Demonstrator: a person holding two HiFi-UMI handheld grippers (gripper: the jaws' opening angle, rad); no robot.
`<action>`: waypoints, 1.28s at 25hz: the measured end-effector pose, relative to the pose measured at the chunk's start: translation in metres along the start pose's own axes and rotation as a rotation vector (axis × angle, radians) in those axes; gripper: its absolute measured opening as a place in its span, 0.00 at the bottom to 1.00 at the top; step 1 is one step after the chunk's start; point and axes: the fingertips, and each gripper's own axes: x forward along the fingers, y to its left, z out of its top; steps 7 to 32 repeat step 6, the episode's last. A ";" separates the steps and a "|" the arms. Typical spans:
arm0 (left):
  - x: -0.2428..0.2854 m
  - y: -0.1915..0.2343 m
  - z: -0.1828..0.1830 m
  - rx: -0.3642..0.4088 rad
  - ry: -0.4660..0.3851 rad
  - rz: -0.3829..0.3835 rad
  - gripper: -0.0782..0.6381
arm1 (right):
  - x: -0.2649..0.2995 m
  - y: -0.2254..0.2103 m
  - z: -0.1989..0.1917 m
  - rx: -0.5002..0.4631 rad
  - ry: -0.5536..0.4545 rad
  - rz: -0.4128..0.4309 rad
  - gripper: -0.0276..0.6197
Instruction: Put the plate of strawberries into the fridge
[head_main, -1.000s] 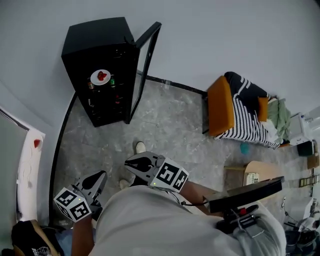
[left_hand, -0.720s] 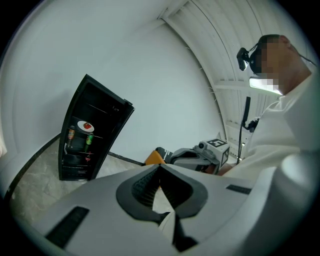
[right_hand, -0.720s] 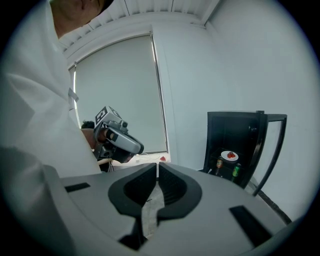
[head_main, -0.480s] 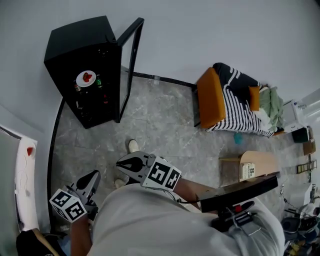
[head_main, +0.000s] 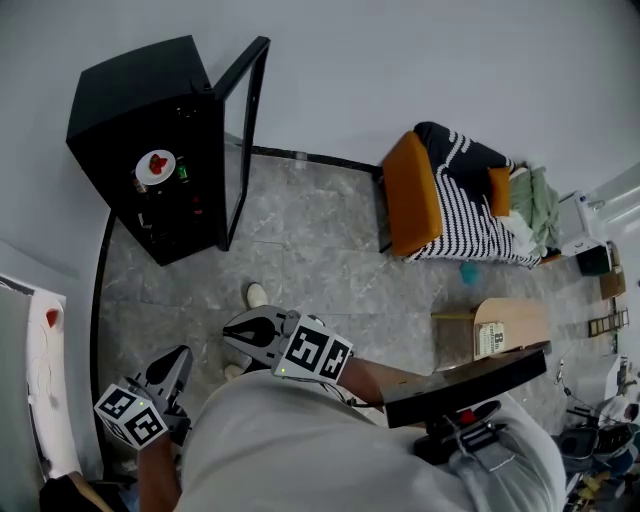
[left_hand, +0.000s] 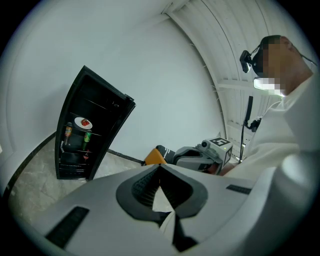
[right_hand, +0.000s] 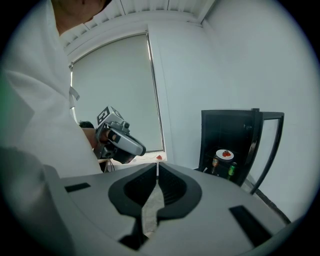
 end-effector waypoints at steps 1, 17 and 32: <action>0.003 0.002 0.001 -0.003 0.002 0.002 0.13 | 0.000 -0.004 0.001 -0.001 0.000 0.000 0.08; 0.022 0.014 0.009 -0.006 0.009 0.000 0.13 | 0.000 -0.028 -0.002 0.001 0.002 -0.009 0.08; 0.022 0.014 0.009 -0.006 0.009 0.000 0.13 | 0.000 -0.028 -0.002 0.001 0.002 -0.009 0.08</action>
